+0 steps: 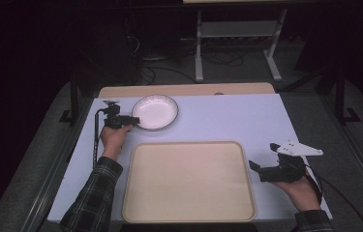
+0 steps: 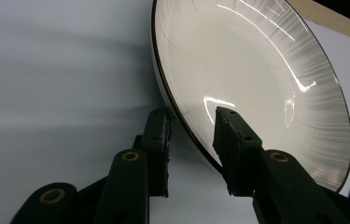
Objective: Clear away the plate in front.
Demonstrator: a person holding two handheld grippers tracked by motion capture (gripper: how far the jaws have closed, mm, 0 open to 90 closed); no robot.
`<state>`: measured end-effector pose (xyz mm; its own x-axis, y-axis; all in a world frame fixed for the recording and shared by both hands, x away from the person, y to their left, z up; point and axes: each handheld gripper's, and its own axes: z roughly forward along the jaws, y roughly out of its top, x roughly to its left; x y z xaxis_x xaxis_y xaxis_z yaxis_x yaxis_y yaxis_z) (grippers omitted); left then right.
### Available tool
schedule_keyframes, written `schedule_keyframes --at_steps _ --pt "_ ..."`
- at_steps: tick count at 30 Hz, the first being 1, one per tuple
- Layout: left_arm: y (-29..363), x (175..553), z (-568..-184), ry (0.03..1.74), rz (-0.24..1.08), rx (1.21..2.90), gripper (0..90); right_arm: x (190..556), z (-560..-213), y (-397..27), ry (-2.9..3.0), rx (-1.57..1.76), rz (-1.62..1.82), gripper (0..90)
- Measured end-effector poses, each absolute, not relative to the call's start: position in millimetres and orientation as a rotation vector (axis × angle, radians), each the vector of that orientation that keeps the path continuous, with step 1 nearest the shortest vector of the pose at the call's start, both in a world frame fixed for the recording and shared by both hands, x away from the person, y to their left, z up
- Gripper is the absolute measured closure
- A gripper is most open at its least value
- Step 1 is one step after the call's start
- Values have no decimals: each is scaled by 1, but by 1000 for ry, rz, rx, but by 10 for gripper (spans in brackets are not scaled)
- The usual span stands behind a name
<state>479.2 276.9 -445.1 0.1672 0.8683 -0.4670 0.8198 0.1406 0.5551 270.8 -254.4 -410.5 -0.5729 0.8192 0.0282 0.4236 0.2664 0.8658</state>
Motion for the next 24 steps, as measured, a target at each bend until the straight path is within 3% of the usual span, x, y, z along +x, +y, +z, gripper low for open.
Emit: schedule_keyframes --at_steps 24 --pt "271 484 -446 1684 66 1673 694 271 -411 -253 2136 1121 1237 38"
